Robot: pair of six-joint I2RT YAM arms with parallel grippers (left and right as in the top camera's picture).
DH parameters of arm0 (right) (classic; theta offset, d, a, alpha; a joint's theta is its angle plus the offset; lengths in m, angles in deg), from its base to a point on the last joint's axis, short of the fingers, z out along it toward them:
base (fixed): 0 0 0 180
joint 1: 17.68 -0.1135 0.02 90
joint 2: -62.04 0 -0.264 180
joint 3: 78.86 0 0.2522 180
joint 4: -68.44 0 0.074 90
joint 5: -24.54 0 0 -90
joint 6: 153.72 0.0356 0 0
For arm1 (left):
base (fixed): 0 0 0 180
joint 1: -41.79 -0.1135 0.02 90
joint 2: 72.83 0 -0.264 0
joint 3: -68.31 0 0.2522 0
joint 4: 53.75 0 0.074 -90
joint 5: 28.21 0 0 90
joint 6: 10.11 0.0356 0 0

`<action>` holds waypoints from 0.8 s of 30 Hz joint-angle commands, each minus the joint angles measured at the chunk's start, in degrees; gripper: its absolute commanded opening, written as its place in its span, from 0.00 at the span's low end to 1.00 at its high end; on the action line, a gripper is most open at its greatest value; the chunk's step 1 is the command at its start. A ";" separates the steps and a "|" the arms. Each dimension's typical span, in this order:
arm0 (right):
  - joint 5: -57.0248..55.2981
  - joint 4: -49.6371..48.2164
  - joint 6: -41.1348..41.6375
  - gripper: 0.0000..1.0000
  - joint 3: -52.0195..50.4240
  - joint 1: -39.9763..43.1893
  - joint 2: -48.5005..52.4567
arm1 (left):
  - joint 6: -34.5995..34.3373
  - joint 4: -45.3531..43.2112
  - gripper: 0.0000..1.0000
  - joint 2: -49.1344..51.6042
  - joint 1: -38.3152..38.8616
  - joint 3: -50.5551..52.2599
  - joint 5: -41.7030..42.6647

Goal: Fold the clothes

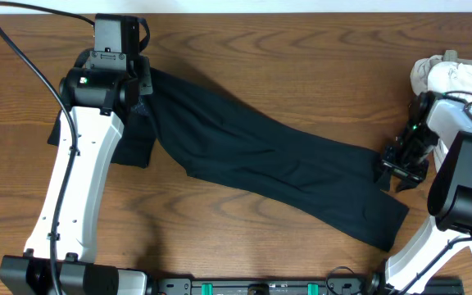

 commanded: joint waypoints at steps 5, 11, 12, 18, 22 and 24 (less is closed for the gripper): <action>4.37 -4.70 2.43 0.28 -4.28 -0.02 -1.20 | -0.55 -0.17 0.06 -0.83 -0.26 -0.68 -1.53; 6.45 -3.41 1.22 0.01 -1.97 0.46 -2.29 | -0.52 -0.07 0.06 -0.83 -0.24 -0.68 -1.53; 6.45 -2.91 0.81 0.01 -1.20 0.81 -2.78 | -0.52 -0.04 0.06 -0.83 -0.24 -0.68 -1.53; 8.79 -1.68 0.68 0.01 4.33 3.52 -6.45 | -0.52 -0.02 0.06 -0.83 -0.24 -0.68 -1.51; 16.55 -3.80 0.74 0.01 6.80 5.75 -7.98 | -0.50 -0.09 0.06 -0.83 -0.26 -0.68 -0.59; 19.89 -5.99 1.42 0.01 6.97 6.56 -7.96 | -0.48 -0.44 0.06 -0.83 -0.26 -0.68 1.25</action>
